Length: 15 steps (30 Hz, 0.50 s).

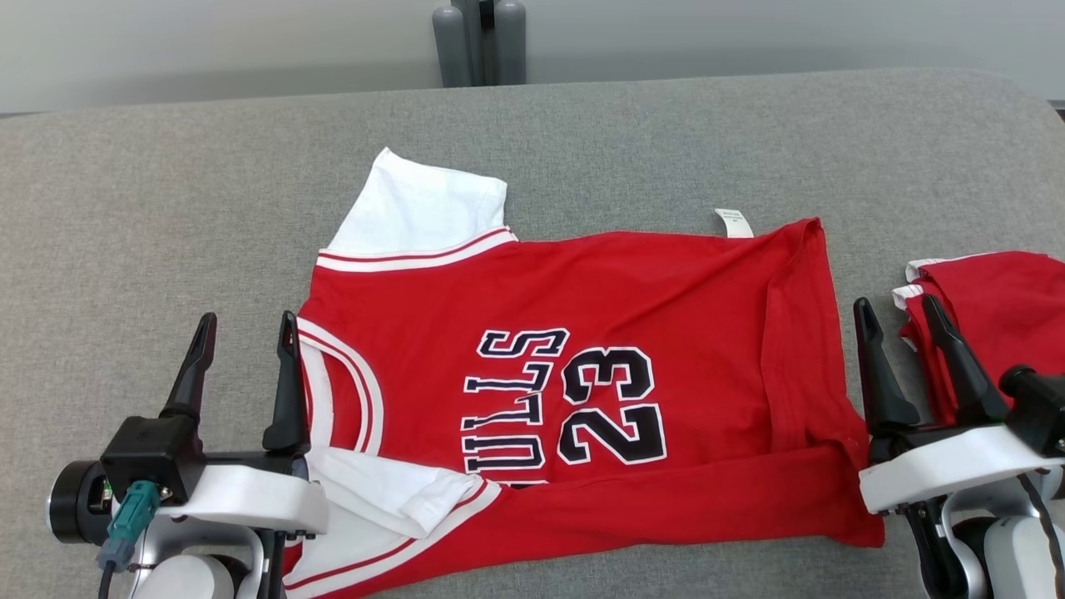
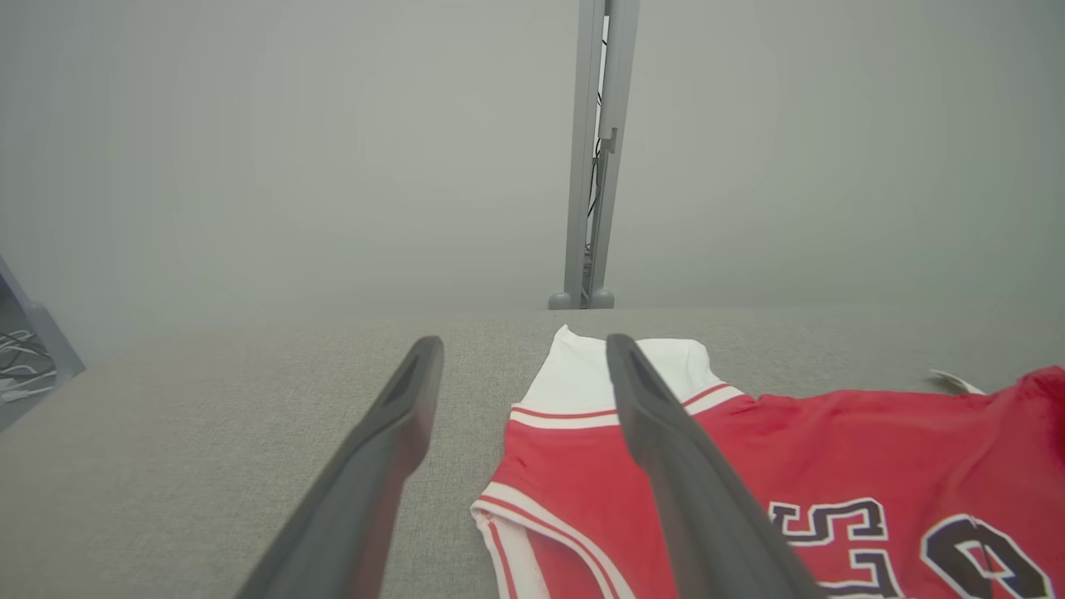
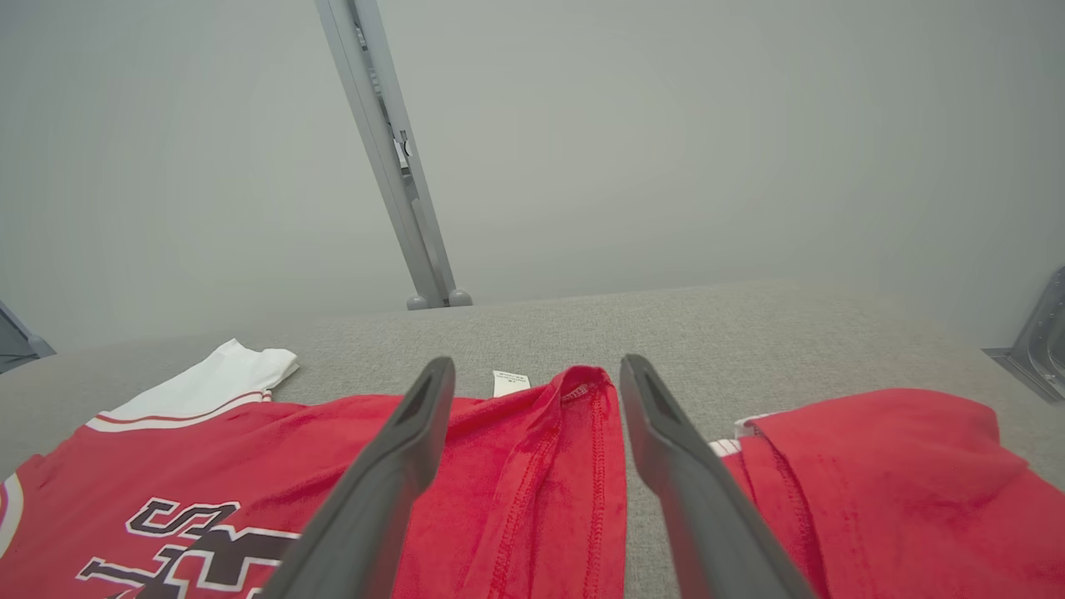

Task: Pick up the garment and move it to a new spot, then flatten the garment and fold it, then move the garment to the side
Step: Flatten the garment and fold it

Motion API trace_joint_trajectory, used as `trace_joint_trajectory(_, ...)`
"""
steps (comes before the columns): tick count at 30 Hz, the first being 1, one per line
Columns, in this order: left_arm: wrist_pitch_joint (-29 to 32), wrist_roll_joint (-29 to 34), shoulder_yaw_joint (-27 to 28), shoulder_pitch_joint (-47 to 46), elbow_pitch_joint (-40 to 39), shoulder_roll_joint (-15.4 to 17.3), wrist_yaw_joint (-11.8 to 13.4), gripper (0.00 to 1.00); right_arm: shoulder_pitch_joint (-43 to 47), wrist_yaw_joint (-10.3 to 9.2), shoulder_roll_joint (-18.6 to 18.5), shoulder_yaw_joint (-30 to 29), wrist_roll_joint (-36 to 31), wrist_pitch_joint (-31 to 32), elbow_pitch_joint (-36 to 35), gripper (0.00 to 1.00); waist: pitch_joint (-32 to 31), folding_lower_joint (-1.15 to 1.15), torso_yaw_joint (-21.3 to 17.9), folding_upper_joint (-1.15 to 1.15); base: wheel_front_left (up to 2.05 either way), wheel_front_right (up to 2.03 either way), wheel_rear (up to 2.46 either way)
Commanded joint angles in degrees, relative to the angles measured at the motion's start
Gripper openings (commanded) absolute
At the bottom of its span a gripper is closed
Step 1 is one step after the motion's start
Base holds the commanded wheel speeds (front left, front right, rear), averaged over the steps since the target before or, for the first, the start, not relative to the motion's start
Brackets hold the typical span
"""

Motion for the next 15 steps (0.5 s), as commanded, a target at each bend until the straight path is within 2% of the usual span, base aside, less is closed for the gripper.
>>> trace_joint_trajectory(1,0.1,0.4,0.0,0.5,-0.1,0.5,0.4,1.0,0.7,0.01,-0.1,-0.1,-0.1,0.1,-0.2,1.0,-0.3,0.0,0.1,0.0,0.0,0.0,0.0)
trace_joint_trajectory(15,2.0,0.4,-0.6,0.9,-2.9,1.2,1.1,1.0,1.6,0.01,0.1,-0.2,0.2,1.1,-1.6,1.0,-1.0,0.0,0.3,0.0,0.0,0.0,0.0)
